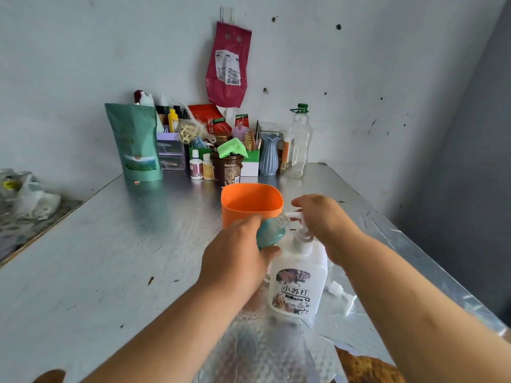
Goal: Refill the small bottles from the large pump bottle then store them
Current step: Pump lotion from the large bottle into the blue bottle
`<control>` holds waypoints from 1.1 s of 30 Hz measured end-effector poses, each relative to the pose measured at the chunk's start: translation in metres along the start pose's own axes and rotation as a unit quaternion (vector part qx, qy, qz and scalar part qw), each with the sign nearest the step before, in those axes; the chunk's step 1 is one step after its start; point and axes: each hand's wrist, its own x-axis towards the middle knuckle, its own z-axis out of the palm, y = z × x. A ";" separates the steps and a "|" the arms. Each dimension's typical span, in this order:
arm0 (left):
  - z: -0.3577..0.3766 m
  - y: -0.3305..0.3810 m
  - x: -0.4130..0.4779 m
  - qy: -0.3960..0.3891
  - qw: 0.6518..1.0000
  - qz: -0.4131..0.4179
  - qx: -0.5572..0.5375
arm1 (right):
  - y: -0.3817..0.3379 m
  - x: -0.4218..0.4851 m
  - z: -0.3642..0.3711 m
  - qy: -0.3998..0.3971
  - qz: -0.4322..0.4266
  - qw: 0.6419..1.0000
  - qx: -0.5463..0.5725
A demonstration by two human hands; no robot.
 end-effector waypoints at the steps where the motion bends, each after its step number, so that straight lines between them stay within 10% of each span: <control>1: 0.000 0.000 0.001 0.001 1.000 0.004 -0.001 | 0.000 0.000 0.000 -0.005 -0.003 1.000 -0.013; 33: -0.008 -0.007 0.006 -0.026 0.998 0.050 -0.027 | -0.014 0.002 -0.002 -0.063 -0.002 0.988 -0.140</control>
